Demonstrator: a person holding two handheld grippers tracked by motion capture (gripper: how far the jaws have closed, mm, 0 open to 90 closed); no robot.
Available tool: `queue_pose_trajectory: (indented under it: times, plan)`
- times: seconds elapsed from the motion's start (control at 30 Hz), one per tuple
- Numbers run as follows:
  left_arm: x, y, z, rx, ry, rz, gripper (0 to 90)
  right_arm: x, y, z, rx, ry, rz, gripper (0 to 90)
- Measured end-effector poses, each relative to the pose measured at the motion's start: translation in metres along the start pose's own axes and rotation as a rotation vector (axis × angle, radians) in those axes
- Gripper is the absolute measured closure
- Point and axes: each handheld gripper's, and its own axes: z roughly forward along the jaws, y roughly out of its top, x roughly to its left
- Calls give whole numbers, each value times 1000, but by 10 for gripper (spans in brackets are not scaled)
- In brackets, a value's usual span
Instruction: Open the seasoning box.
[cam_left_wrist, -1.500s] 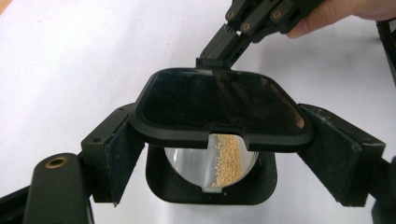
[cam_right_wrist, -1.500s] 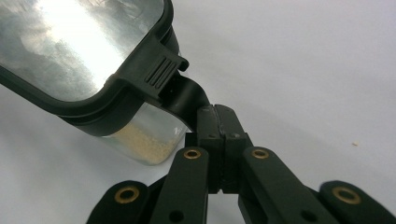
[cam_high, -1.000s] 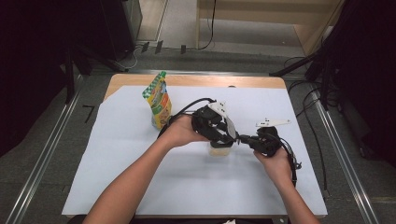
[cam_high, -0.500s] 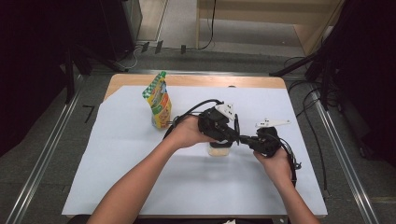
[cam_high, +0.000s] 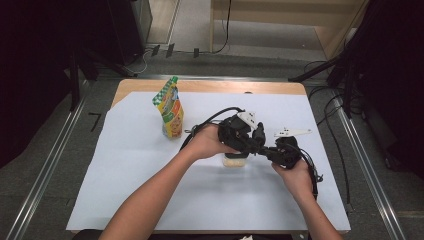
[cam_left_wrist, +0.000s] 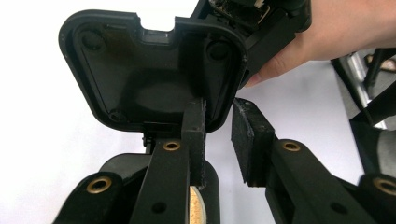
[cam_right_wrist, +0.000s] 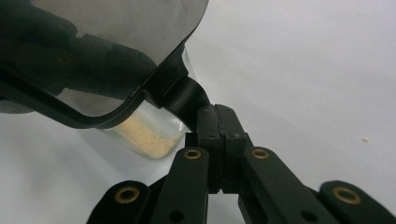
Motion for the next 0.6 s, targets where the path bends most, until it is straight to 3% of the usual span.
queue_pose_trajectory:
  times: [0.4,0.6]
  plan:
    - [3,-19,-23,-27,15,-91,659,5,-4,-11,-12,10,-20,856]
    - [2,-36,-40,-79,37,-128,602,11,-10,-20,-12,25,-22,767]
